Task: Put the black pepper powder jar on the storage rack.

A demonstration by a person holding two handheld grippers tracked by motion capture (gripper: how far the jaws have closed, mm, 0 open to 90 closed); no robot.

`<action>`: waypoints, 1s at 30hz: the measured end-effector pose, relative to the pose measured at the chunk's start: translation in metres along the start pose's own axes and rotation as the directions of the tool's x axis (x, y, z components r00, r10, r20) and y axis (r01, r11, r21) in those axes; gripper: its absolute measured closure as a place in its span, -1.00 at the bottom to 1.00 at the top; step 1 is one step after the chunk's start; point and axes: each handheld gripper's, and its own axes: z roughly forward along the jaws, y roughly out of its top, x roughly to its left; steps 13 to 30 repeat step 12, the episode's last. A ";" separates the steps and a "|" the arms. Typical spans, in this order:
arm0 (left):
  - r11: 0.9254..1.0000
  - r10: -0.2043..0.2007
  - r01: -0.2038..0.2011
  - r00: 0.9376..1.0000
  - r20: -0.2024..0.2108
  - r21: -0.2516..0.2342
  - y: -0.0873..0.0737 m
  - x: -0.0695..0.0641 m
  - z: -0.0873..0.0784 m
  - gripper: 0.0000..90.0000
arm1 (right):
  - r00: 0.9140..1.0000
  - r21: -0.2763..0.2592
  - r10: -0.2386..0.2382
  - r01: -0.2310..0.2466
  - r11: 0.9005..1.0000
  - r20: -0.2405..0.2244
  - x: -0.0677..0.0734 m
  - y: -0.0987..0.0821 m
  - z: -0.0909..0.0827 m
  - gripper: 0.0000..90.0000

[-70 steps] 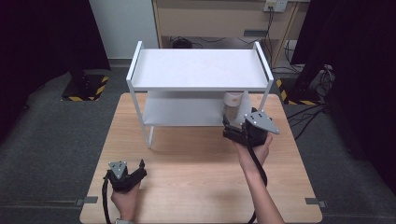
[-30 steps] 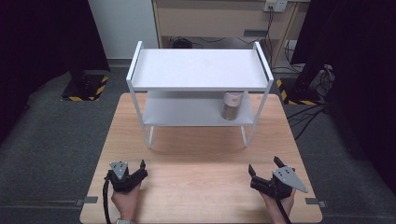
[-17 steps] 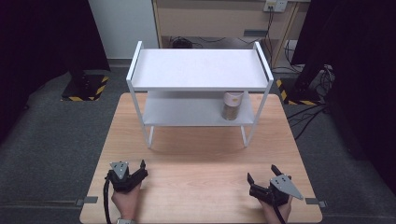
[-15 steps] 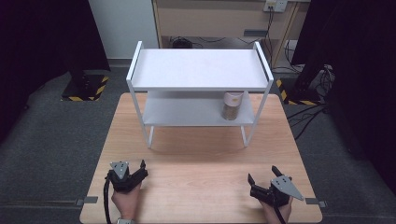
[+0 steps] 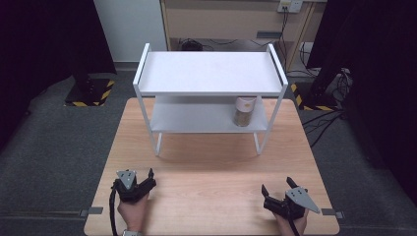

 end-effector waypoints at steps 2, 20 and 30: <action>1.000 0.002 -0.002 1.000 0.004 -0.006 -0.001 0.000 -0.001 -0.72 | 1.000 0.001 0.009 -0.009 1.000 -0.004 0.000 0.000 0.000 -0.91; 1.000 -0.012 0.012 1.000 0.007 -0.026 -0.004 0.002 -0.003 -0.71 | 1.000 -0.005 0.005 -0.005 1.000 0.010 0.002 0.010 -0.004 -0.91; 1.000 -0.012 0.012 1.000 0.007 -0.026 -0.004 0.002 -0.003 -0.71 | 1.000 -0.005 0.005 -0.005 1.000 0.010 0.002 0.010 -0.004 -0.91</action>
